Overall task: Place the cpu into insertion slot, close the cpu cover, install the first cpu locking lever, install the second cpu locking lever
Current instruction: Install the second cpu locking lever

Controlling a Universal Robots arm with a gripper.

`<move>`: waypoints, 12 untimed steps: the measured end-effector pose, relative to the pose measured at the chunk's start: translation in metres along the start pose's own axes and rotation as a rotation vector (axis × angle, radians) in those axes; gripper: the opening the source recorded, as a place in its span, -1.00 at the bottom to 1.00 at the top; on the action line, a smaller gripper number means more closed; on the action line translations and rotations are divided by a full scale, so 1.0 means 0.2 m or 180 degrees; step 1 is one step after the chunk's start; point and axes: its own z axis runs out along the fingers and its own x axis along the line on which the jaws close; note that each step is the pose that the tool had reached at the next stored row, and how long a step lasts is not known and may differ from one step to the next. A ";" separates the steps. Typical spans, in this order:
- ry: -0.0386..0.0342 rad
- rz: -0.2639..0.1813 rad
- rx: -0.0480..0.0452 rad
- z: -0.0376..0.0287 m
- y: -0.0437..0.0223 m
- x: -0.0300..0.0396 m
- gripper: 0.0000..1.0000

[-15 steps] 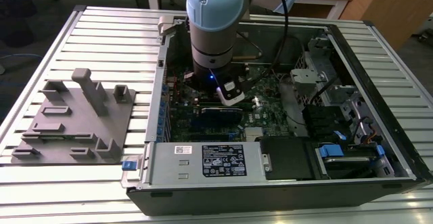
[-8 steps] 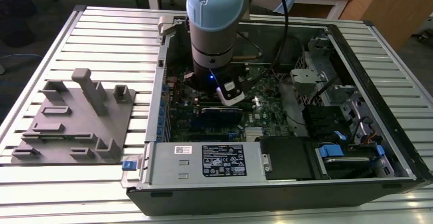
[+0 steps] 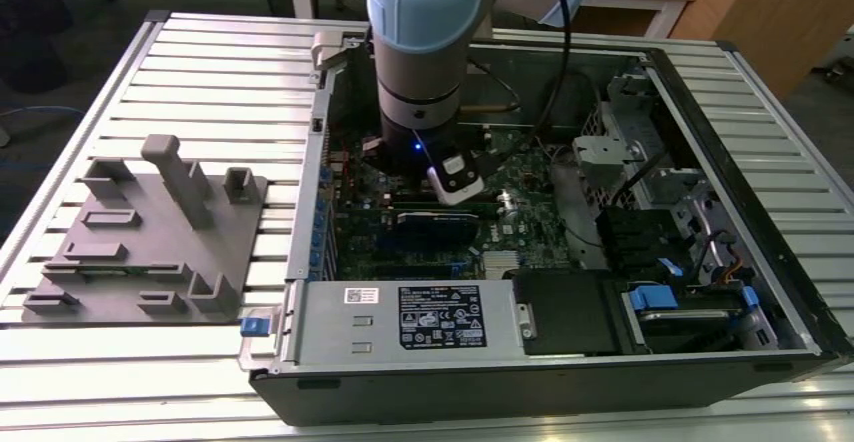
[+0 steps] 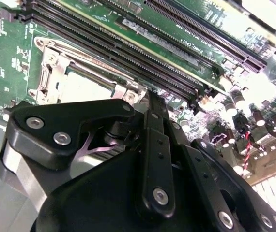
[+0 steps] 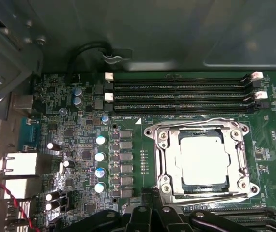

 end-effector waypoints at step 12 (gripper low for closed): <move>-0.0007 0.0006 0.0127 -0.006 0.053 -0.004 -0.80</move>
